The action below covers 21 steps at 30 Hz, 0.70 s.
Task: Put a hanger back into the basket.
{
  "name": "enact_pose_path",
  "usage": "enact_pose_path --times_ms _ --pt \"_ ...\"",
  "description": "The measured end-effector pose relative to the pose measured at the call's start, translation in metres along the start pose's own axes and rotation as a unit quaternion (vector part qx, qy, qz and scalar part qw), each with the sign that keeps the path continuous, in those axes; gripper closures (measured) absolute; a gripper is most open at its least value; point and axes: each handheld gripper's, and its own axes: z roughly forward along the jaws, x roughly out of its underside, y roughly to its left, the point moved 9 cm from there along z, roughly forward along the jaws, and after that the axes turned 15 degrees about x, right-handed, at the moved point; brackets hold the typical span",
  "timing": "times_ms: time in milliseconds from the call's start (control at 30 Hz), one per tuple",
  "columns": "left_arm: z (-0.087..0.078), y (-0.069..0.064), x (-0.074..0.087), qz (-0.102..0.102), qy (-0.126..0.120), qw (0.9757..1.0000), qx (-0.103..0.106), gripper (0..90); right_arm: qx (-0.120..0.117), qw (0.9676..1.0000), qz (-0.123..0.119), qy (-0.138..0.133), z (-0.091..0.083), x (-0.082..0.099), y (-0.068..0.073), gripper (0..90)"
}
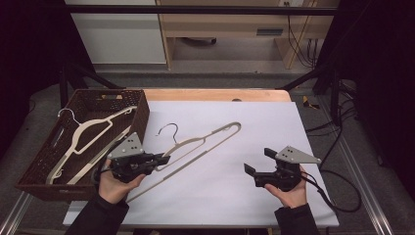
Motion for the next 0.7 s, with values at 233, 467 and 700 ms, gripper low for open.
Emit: enact_pose_path --times_ms 233,467,700 --pt "-0.025 0.008 -0.012 0.005 -0.019 0.9996 -0.019 86.2 0.008 1.0000 0.003 -0.001 -0.001 0.000 -0.004 7.8" --pt "-0.055 0.025 -0.024 0.000 -0.026 0.9989 -0.039 86.2 0.018 0.9998 -0.001 -0.004 -0.006 0.001 -0.005 5.5" --pt "-0.084 0.044 -0.031 -0.008 -0.034 0.9973 -0.065 86.2 0.025 0.9997 -0.001 -0.009 -0.012 0.001 -0.008 4.7"
